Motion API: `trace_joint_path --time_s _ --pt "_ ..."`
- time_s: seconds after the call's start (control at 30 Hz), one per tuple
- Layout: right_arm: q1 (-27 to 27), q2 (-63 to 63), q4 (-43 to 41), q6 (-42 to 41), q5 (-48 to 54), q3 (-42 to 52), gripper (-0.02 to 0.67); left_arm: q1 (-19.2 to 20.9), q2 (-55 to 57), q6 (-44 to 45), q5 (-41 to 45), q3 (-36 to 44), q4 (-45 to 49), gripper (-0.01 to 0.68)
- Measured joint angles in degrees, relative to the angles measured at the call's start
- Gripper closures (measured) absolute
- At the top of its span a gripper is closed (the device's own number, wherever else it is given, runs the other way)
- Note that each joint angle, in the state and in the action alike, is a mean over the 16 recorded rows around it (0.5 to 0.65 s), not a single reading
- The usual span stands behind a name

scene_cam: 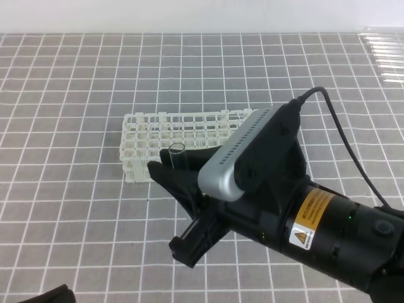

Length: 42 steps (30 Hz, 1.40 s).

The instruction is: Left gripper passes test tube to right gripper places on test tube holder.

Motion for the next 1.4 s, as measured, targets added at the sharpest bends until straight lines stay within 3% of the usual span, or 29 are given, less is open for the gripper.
trace_joint_path --time_s 0.2,0.43,0.73,1.07,1.4 --pt "-1.25 0.59 -0.02 -0.04 -3.46 0.0 0.641 0.0 0.0 -0.02 -0.04 0.0 0.01 0.673" --pt "-3.72 5.92 0.14 -0.04 -15.67 -1.12 0.641 0.03 0.12 -0.03 -0.07 0.2 0.03 0.673" --pt "-5.52 20.87 0.35 -0.1 -29.38 -10.95 0.641 0.03 0.12 -0.03 -0.02 0.2 0.03 0.673" --pt "-5.83 34.71 0.45 -2.19 -26.06 -25.55 0.641 0.01 0.06 -0.03 -0.02 0.15 0.03 0.673" --pt "-7.54 39.5 1.54 -4.3 -24.37 -29.56 0.641 0.01 0.03 -0.03 0.07 0.1 0.02 0.673"
